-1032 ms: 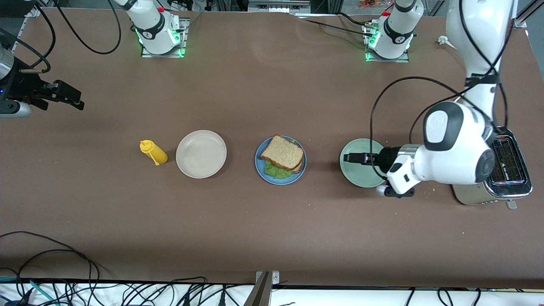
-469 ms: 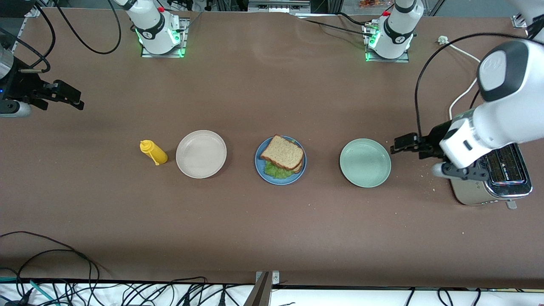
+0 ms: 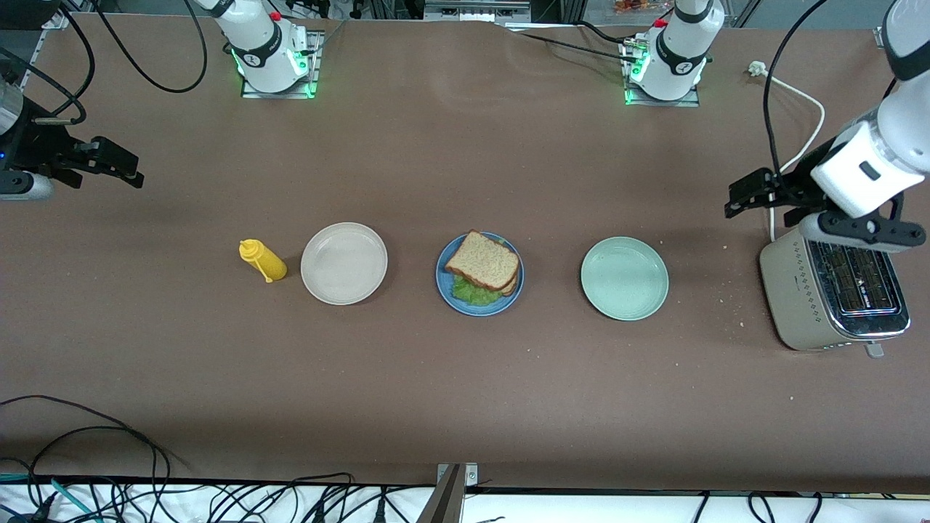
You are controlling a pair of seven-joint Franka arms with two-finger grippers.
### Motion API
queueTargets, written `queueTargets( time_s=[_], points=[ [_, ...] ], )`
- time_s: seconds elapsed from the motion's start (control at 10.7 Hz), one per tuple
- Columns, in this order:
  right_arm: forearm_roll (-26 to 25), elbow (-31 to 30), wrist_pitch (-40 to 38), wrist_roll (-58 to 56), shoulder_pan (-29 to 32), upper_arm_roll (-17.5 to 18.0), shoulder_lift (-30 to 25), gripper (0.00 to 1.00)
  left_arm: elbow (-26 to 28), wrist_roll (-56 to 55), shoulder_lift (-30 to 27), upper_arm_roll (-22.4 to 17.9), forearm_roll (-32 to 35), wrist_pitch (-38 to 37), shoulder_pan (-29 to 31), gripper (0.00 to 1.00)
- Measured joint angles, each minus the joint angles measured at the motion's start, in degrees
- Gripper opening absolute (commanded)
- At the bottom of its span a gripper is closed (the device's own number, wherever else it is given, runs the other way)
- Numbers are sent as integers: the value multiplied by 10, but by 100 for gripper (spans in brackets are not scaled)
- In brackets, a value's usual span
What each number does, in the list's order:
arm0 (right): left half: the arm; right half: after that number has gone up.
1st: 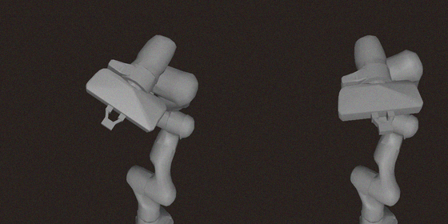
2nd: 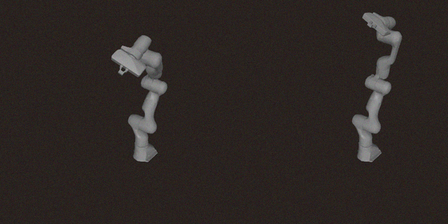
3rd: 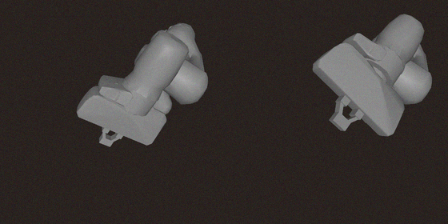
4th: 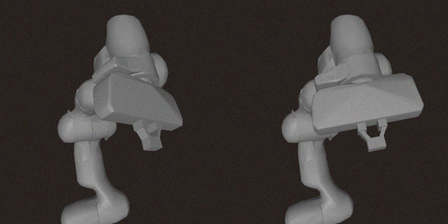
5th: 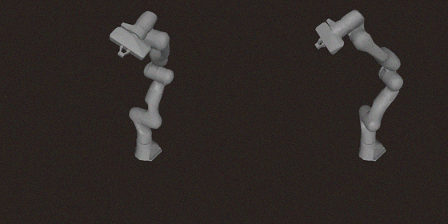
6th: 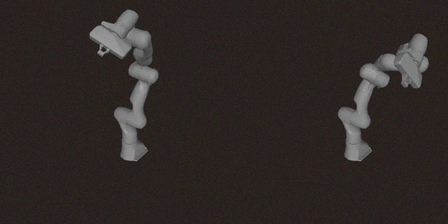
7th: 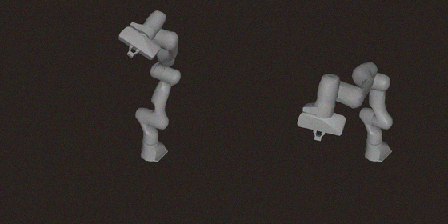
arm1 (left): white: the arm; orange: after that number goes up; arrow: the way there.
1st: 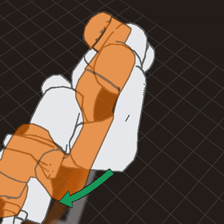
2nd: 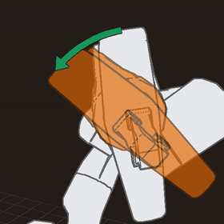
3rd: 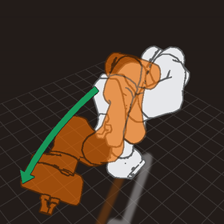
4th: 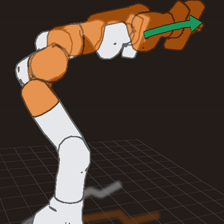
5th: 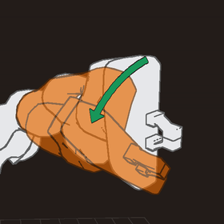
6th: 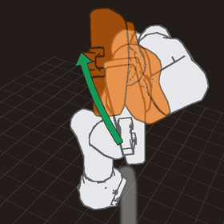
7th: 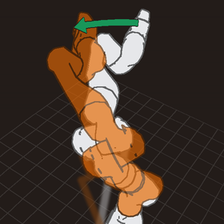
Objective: Make sandwich in blue plate with both arms
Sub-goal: 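Raise the left gripper and move it back toward the toaster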
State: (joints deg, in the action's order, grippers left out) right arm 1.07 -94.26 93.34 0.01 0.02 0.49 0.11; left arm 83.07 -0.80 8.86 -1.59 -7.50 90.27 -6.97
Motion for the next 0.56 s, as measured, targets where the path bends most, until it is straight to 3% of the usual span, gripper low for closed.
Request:
queueTargets(
  time_s=[0.56],
  points=[
    [0,0,0,0,0,0,0,100,3,0,-44,1,66,-73,-1,100]
  ],
)
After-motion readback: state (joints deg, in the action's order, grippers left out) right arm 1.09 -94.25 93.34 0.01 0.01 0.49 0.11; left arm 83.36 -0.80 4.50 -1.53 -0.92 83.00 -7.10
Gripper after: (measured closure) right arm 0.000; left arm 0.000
